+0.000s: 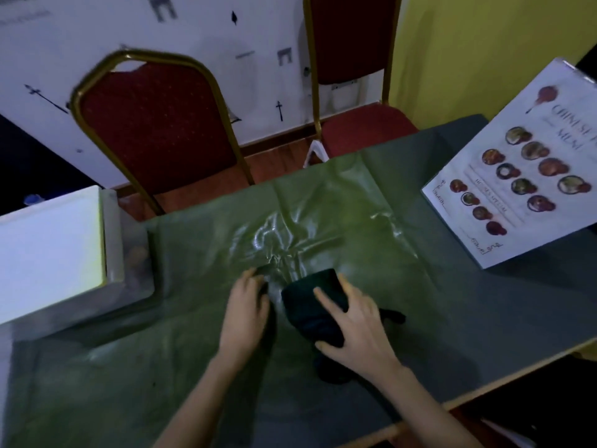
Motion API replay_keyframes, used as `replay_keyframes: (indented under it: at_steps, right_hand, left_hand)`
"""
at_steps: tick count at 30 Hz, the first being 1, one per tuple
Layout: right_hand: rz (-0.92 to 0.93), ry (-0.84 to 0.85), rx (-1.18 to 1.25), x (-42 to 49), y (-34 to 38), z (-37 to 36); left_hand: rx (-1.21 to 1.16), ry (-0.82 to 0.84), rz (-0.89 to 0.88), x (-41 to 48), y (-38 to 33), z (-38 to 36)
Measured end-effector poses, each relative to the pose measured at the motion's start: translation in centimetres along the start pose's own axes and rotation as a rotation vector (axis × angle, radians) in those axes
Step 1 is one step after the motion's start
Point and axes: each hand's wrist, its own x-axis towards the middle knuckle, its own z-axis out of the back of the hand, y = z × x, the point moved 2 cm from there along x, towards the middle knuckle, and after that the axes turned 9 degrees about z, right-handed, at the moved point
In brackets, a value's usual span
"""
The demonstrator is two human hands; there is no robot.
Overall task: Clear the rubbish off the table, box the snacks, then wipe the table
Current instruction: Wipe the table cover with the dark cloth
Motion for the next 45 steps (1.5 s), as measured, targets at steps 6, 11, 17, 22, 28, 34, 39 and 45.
replay_keyframes:
  at_steps: [6, 11, 17, 22, 28, 34, 39, 45]
  right_hand:
    - [-0.428, -0.026, 0.129, -5.2, -0.8, -0.8]
    - [-0.535, -0.087, 0.554, -7.2, 0.1, 0.3]
    - [-0.853, -0.519, 1.183, -10.9, -0.3, 1.6]
    - [-1.056, -0.807, 1.446, -14.8, -2.3, 3.1]
    - [-1.127, -0.993, 1.627, -20.8, -5.9, 4.6]
    - [-1.124, -1.151, 1.746, -26.4, -11.1, 4.6]
    - [-1.182, -1.249, 1.705, -31.4, -18.2, 6.1]
    - [-1.244, -1.283, 1.592, -37.8, -26.7, 9.2]
  left_hand:
    - [-0.107, 0.268, -0.182, -4.4, -5.4, -4.4]
    - [0.260, 0.387, -0.239, -3.4, -5.5, -4.3]
    - [-0.255, 0.412, -0.105, -5.9, -5.1, -4.9]
    - [-0.694, 0.813, 0.141, -9.7, -9.1, -8.3]
    - [-0.513, 0.908, -0.086, -12.1, -15.9, -12.8]
    - [-0.472, 0.787, -0.081, -13.8, -22.5, -16.6]
    - [-0.384, 0.770, -0.083, -16.0, -30.1, -21.8]
    - [-0.245, 0.776, -0.115, -18.6, -40.3, -28.2]
